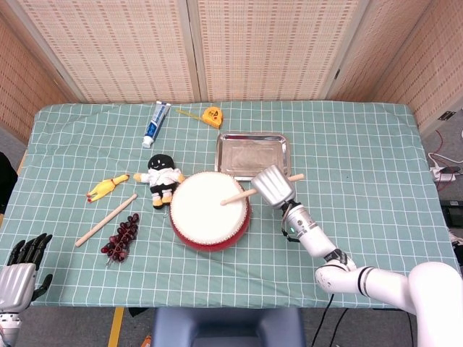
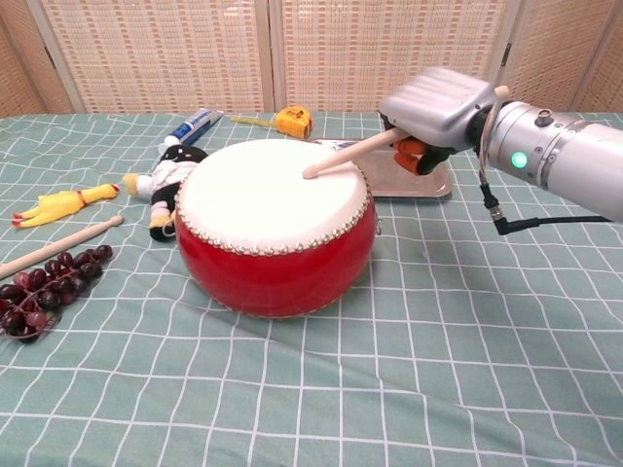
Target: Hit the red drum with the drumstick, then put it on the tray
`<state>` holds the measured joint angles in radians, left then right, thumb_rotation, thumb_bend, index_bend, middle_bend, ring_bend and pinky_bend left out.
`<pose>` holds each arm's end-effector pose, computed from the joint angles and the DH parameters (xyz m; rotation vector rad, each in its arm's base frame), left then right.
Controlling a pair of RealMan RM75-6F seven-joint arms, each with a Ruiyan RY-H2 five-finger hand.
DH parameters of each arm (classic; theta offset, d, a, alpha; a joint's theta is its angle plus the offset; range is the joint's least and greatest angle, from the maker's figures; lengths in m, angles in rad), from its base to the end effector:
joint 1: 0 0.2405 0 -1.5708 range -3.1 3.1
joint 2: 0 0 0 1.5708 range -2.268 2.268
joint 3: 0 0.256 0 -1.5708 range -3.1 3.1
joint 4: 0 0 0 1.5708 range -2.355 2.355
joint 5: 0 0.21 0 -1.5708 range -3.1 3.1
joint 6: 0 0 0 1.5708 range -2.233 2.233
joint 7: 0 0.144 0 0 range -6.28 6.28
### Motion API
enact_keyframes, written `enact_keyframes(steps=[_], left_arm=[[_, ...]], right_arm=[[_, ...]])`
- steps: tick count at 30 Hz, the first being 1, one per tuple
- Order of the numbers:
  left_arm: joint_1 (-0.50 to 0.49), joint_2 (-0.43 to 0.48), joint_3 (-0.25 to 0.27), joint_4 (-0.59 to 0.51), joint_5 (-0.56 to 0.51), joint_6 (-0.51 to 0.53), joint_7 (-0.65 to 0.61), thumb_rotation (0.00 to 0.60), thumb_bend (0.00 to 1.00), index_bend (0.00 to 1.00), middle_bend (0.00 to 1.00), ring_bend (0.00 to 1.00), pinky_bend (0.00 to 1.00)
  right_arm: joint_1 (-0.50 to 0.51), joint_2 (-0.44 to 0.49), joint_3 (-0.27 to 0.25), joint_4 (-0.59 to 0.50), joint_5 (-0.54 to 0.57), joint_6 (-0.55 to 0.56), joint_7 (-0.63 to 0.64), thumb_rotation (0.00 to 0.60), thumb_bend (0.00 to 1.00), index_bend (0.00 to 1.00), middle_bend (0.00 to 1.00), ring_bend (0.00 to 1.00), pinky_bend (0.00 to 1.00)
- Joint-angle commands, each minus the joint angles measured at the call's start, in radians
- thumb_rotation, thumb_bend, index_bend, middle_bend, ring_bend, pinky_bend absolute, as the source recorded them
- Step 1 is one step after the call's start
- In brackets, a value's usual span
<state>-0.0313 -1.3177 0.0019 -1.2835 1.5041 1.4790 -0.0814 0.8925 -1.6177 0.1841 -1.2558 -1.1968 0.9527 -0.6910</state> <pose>-0.3663 0.1542 0.1179 -1.3908 -0.9372 -0.7948 -0.1144 -0.3906 -0.0186 1.9588 -0.2913 0.7265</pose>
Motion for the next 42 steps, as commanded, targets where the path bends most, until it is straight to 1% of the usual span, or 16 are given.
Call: enact_keyframes(steps=[1, 2, 3, 6, 13, 16, 19, 23, 28, 30, 33, 36, 39, 42], left_arm=[[-0.001, 0.0, 0.001, 0.0, 0.003, 0.0, 0.001, 0.6, 0.31, 0.08, 0.05, 0.08, 0.02], [-0.001, 0.0, 0.001, -0.001, 0.004, 0.001, 0.002, 0.6, 0.31, 0.08, 0.05, 0.08, 0.02], [-0.002, 0.0, 0.001, -0.002, 0.005, 0.002, 0.003, 0.6, 0.31, 0.08, 0.05, 0.08, 0.02], [-0.002, 0.002, 0.0, -0.006, 0.006, 0.002, 0.006, 0.6, 0.31, 0.08, 0.05, 0.08, 0.02], [-0.004, 0.004, 0.001, -0.016, 0.006, 0.0, 0.017, 0.6, 0.31, 0.08, 0.05, 0.08, 0.02], [-0.003, 0.005, 0.002, -0.019, 0.005, -0.001, 0.021, 0.6, 0.31, 0.08, 0.05, 0.08, 0.02], [-0.006, 0.009, 0.003, -0.025, 0.003, -0.008, 0.027, 0.6, 0.31, 0.08, 0.05, 0.08, 0.02], [-0.01, 0.016, -0.001, -0.04, 0.005, -0.006, 0.041, 0.6, 0.31, 0.08, 0.05, 0.08, 0.02], [-0.007, 0.019, 0.0, -0.05, -0.002, -0.008, 0.051, 0.6, 0.31, 0.08, 0.05, 0.08, 0.02], [-0.005, 0.021, 0.001, -0.053, -0.008, -0.012, 0.055, 0.6, 0.31, 0.08, 0.05, 0.08, 0.02], [-0.003, 0.025, 0.0, -0.057, -0.013, -0.012, 0.059, 0.6, 0.31, 0.08, 0.05, 0.08, 0.02], [-0.001, 0.029, -0.002, -0.063, -0.016, -0.009, 0.063, 0.6, 0.31, 0.08, 0.05, 0.08, 0.02], [0.001, 0.031, -0.003, -0.065, -0.021, -0.01, 0.064, 0.6, 0.31, 0.08, 0.05, 0.08, 0.02], [0.002, 0.032, -0.003, -0.064, -0.028, -0.015, 0.065, 0.6, 0.31, 0.08, 0.05, 0.08, 0.02]], right_arm=[[-0.029, -0.021, 0.051, 0.004, -0.077, 0.092, 0.345, 0.6, 0.53, 1.0, 1.0, 1.0, 1.0], [-0.035, -0.025, 0.062, 0.011, -0.083, 0.106, 0.398, 0.6, 0.53, 1.0, 1.0, 1.0, 1.0], [-0.037, -0.026, 0.068, 0.015, -0.082, 0.108, 0.425, 0.6, 0.53, 1.0, 1.0, 1.0, 1.0], [-0.043, -0.02, 0.084, 0.016, -0.064, 0.098, 0.47, 0.6, 0.53, 1.0, 1.0, 1.0, 1.0], [-0.039, -0.015, 0.088, 0.061, 0.019, 0.012, 0.444, 0.6, 0.53, 1.0, 1.0, 1.0, 1.0], [-0.027, -0.035, 0.099, 0.107, 0.053, -0.037, 0.479, 0.6, 0.53, 1.0, 0.99, 1.0, 0.98], [-0.01, -0.057, 0.115, 0.146, 0.067, -0.086, 0.548, 0.6, 0.53, 1.0, 0.97, 0.97, 0.95], [0.027, -0.105, 0.122, 0.251, 0.044, -0.12, 0.607, 0.6, 0.53, 1.0, 0.95, 0.94, 0.92], [0.081, -0.154, 0.146, 0.387, 0.037, -0.177, 0.684, 0.6, 0.53, 1.0, 0.92, 0.9, 0.87], [0.103, -0.175, 0.144, 0.452, 0.03, -0.206, 0.703, 0.6, 0.53, 1.0, 0.9, 0.88, 0.83], [0.132, -0.21, 0.133, 0.542, 0.024, -0.254, 0.713, 0.6, 0.53, 1.0, 0.85, 0.82, 0.76], [0.157, -0.247, 0.128, 0.621, 0.021, -0.3, 0.732, 0.6, 0.53, 0.99, 0.78, 0.74, 0.7], [0.178, -0.279, 0.131, 0.685, 0.02, -0.327, 0.759, 0.6, 0.52, 0.88, 0.68, 0.61, 0.63], [0.195, -0.308, 0.131, 0.745, 0.013, -0.343, 0.78, 0.6, 0.51, 0.79, 0.59, 0.54, 0.57]])
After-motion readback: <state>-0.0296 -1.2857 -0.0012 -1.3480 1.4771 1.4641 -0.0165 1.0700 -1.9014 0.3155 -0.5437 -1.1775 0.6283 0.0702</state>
